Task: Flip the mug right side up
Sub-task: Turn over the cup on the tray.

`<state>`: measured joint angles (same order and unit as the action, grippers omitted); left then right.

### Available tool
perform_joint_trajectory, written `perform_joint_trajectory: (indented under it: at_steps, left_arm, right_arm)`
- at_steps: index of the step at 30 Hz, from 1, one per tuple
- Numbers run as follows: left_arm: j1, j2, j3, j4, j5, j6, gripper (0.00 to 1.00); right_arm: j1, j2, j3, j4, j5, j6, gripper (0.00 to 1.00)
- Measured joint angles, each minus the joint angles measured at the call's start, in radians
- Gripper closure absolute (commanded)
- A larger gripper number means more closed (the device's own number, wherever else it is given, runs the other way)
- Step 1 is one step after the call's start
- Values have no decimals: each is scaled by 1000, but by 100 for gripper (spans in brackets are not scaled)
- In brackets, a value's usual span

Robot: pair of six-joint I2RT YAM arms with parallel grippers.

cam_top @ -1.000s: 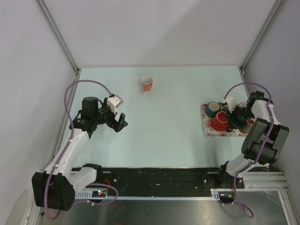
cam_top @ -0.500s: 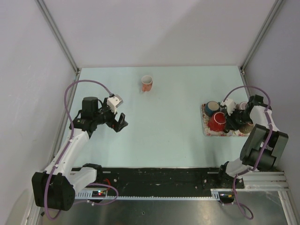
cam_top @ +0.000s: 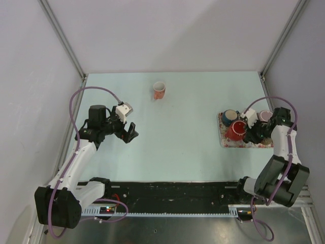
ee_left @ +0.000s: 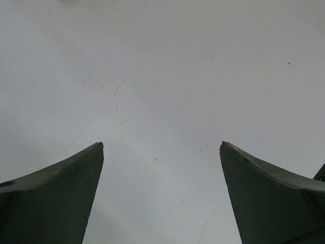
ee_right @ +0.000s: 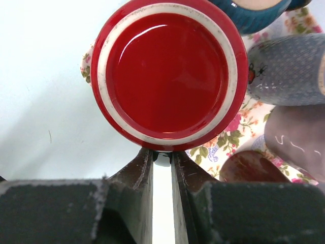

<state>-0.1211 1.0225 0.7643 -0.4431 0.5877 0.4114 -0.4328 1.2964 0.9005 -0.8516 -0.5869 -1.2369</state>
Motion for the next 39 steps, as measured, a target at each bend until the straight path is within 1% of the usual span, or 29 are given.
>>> perform_joint_trajectory:
  at_steps: [10,15,18,23,30,33,39]
  left_arm:
    - [2,0,0,0,0,0,0]
    - [3,-2,0,0,0,-1,0]
    - [3,-11,3,-1,1,-1,0]
    - [3,-36,45,-6,26,0,0]
    - [-16,-41,195,-6,74,-3,0]
    - [-53,-17,280,0,99,-20,0]
    - [-195,94,439,11,129,-66,0]
  right_arm:
    - [8,-172,-12,5,-80,42,100]
    - [61,-290,-13,50,-132,141,100]
    - [109,-334,-2,84,-168,225,100]
    - [196,-344,58,157,-217,391,100]
    - [296,-344,150,298,-264,636,100]
    - [325,-343,179,364,-294,745,100]
    - [341,-332,203,516,-369,977,100]
